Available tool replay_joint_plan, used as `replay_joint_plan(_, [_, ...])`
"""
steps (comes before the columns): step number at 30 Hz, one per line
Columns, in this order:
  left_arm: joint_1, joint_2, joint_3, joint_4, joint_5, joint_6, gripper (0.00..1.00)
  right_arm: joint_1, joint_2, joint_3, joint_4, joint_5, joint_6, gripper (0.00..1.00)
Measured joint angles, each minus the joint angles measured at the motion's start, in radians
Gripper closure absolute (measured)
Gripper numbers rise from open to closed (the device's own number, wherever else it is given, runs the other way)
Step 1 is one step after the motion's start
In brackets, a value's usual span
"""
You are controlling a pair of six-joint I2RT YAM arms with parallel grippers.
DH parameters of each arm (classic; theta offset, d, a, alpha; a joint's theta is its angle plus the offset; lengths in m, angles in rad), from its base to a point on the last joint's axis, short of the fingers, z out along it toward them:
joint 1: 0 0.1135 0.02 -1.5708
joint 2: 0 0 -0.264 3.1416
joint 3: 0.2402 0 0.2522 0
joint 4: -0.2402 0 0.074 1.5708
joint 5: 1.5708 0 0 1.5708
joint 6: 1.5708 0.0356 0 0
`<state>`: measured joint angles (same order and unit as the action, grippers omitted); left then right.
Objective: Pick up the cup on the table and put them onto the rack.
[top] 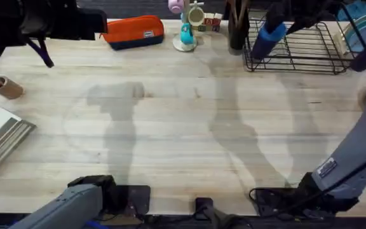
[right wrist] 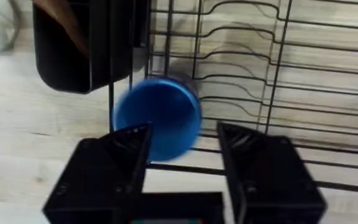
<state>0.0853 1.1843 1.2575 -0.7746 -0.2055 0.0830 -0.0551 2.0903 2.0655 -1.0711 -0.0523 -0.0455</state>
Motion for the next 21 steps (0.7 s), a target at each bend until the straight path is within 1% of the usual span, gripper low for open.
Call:
replay_joint_plan(1, [0.000,0.000,0.000,0.000,0.000,0.000,0.007,0.000,0.000,0.002,-0.003,0.000,0.001,0.312])
replay_joint_plan(5, [0.000,0.000,0.000,0.000,0.000,0.000,0.007,0.000,-0.001,0.008,-0.007,0.000,0.001,0.280])
replay_joint_plan(10, [0.000,0.000,0.000,0.000,0.000,0.000,0.007,0.000,-0.027,0.008,-0.008,0.000,0.001,0.212])
replay_joint_plan(13, [0.000,0.000,0.000,0.000,0.000,0.000,0.007,0.000,-0.076,0.008,-0.009,0.000,0.001,0.178])
replay_joint_plan(14, [0.000,0.000,0.000,0.000,0.000,0.000,0.007,0.000,-0.159,0.011,-0.013,0.000,0.001,0.152])
replay_joint_plan(17, [0.000,0.000,0.000,0.000,0.000,0.000,0.007,0.000,-0.213,0.016,-0.029,0.000,0.001,0.117])
replay_joint_plan(20, [0.000,0.000,0.000,0.000,0.000,0.000,0.007,0.000,-0.251,0.020,-0.072,0.000,0.001,0.017])
replay_joint_plan(21, [0.000,0.000,0.000,0.000,0.000,0.000,0.007,0.000,-0.259,0.020,-0.088,0.000,0.001,0.012])
